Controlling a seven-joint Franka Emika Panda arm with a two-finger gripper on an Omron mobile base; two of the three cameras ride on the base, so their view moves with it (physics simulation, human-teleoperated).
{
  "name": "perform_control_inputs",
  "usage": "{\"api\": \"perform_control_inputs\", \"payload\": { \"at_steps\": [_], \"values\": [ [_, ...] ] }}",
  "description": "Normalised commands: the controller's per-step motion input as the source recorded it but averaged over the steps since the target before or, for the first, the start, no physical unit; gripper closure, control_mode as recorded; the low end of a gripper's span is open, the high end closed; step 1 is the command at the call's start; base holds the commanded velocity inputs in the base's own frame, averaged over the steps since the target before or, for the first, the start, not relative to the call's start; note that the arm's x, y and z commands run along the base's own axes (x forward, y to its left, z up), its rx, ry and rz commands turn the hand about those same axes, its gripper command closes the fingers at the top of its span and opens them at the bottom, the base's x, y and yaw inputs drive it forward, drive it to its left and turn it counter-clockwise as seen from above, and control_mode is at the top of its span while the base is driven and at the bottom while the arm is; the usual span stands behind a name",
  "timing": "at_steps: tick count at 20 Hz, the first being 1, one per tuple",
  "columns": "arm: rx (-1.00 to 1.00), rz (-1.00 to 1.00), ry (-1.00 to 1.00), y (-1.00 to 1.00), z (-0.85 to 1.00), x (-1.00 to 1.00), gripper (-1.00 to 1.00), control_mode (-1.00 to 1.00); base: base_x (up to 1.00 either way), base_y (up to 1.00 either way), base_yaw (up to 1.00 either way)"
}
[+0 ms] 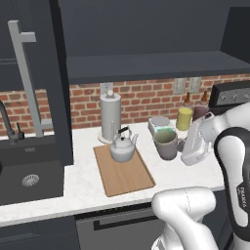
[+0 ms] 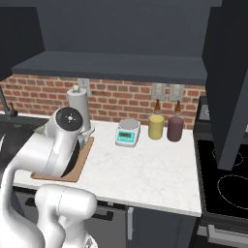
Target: Pick the kettle from the counter and place it on the tray. Then pick the mug from the cabinet and place it on the tray. Then close the cabinet doors.
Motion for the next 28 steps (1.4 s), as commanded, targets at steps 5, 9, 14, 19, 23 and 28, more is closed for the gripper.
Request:
{"api": "perform_control_inputs", "payload": {
  "at_steps": [5,9,14,19,23,28],
  "values": [
    [0.0,0.18,0.0,0.34,-0.6,0.07,1.0,-1.0,0.0,0.0,0.0],
    [0.0,0.09,0.0,0.28,-0.42,0.35,1.0,-1.0,0.0,0.0,0.0],
    [0.0,0.03,0.0,0.28,-0.48,0.33,1.0,-1.0,0.0,0.0,0.0],
    [0.01,0.05,0.0,0.27,-0.55,0.21,1.0,-1.0,0.0,0.0,0.0],
    [0.09,0.06,0.02,0.15,-0.48,0.29,1.0,-1.0,0.0,0.0,0.0],
    [0.14,0.03,0.01,0.15,-0.43,0.26,1.0,-1.0,0.0,0.0,0.0]
  ]
}}
